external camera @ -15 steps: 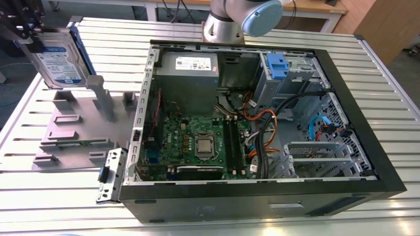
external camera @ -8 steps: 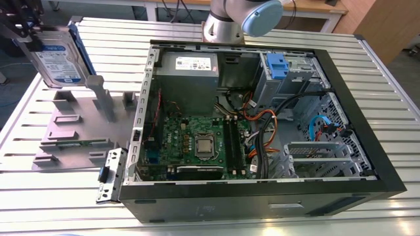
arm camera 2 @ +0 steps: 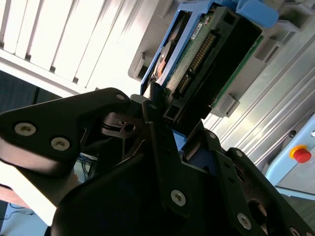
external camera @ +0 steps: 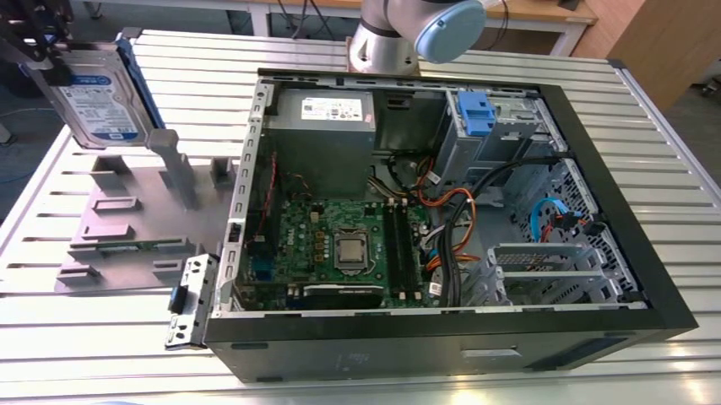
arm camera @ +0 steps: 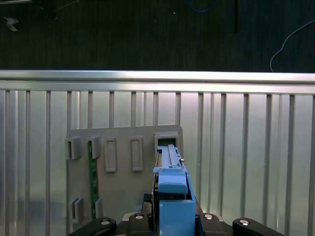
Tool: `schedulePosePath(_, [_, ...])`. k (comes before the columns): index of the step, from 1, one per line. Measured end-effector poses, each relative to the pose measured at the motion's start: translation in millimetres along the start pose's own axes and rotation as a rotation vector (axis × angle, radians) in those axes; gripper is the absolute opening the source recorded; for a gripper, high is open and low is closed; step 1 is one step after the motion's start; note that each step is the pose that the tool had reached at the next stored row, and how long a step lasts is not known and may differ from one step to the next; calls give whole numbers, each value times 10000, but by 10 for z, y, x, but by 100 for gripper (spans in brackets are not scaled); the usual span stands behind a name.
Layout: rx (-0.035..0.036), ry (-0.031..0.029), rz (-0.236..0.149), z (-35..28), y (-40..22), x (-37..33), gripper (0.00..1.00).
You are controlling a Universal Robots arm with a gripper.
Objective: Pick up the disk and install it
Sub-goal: 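Pick up the disk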
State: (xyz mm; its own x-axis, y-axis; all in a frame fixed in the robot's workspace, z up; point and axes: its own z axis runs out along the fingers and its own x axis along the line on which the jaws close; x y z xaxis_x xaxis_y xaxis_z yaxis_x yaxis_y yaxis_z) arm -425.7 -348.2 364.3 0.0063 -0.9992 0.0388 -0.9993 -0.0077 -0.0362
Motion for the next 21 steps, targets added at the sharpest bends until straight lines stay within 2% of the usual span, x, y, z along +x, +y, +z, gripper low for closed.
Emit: schedulePosePath(21, [0,0,0,-114,-4,4,36])
